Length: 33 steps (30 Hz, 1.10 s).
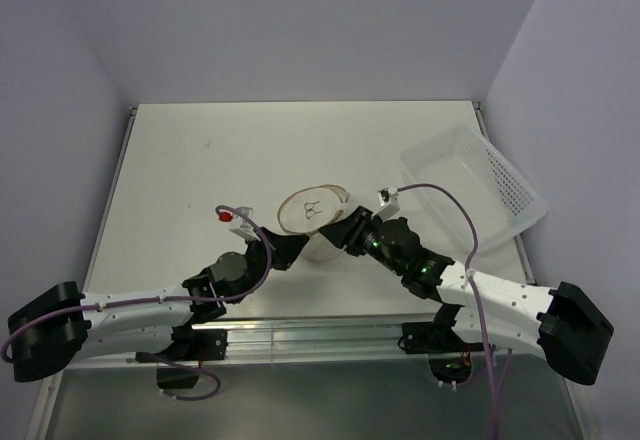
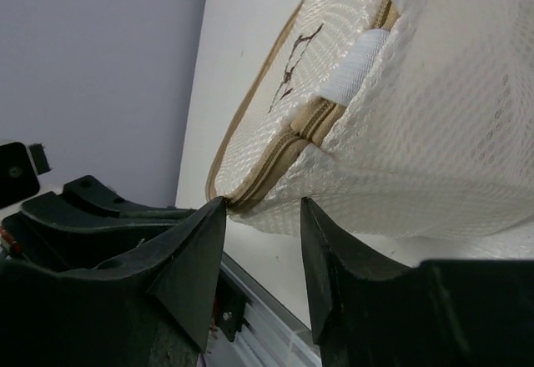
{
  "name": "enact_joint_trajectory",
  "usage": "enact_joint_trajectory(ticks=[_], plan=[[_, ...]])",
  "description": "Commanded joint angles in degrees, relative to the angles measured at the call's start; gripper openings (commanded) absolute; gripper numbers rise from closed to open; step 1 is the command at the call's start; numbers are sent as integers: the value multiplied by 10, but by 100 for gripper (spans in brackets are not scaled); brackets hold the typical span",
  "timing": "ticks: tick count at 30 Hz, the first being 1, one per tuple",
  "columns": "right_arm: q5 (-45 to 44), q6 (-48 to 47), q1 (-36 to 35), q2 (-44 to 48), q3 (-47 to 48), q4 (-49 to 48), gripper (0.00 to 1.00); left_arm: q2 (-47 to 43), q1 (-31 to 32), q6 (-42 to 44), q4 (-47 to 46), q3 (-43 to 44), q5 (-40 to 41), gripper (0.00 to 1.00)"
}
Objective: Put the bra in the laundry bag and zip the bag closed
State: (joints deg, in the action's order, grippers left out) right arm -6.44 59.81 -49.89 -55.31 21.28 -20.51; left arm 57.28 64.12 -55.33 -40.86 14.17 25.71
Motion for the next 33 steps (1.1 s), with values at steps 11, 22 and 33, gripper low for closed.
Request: enact_joint_trajectory(ticks=[11, 22, 33], plan=[[-8, 7, -1, -36, 13, -52, 24, 28, 24, 22, -5, 26, 28, 0], [62, -25, 72, -7, 4, -46, 0, -32, 24, 67, 146, 19, 132, 0], [254, -101, 211, -26, 51, -16, 0, -184, 22, 13, 366, -8, 253, 0]])
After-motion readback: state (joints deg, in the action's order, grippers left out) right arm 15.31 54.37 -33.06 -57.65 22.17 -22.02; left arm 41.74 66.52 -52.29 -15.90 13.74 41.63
